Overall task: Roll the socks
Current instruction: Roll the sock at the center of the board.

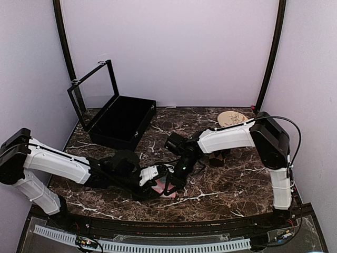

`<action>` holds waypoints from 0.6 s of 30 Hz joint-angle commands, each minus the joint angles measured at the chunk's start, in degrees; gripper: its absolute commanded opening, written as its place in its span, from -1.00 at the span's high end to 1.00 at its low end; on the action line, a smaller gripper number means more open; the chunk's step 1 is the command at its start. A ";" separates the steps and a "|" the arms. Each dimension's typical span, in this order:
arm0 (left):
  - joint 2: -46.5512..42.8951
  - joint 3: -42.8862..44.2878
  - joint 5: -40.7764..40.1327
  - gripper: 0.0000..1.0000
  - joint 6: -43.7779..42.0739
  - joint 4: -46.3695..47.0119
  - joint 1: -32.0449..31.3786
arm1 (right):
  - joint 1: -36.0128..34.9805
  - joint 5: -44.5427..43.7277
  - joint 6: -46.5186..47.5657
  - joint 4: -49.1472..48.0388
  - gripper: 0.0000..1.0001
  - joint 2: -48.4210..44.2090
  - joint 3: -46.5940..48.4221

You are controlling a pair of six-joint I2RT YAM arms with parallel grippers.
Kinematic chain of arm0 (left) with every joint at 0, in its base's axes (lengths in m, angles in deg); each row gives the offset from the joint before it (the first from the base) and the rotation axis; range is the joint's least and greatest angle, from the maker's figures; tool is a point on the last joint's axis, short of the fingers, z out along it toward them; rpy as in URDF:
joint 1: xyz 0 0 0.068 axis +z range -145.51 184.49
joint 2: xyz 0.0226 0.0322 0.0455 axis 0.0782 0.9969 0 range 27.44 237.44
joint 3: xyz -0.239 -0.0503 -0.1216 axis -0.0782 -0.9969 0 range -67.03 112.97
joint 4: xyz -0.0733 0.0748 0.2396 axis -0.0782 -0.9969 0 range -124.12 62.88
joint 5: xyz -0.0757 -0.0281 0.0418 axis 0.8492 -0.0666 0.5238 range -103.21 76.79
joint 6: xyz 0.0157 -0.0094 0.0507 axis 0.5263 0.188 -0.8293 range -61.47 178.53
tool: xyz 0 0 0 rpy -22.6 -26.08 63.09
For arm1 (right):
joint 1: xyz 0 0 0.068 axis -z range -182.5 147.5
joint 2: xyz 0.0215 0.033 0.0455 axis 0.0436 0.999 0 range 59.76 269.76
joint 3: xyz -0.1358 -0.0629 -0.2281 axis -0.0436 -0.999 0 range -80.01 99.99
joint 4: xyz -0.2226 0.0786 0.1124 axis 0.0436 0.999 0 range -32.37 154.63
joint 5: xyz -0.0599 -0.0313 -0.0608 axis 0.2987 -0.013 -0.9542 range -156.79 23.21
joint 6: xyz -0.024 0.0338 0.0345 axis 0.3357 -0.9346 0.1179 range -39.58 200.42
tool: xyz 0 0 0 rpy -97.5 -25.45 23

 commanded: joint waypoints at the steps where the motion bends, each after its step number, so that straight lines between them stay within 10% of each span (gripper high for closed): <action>1: 1.76 2.52 1.43 -0.04 -3.07 -2.64 -0.33 | 0.18 1.58 0.45 0.81 0.97 0.54 0.14; 18: 7.18 4.32 2.59 0.17 -3.19 -4.13 -0.33 | 0.18 2.33 0.98 1.19 0.99 0.05 -0.21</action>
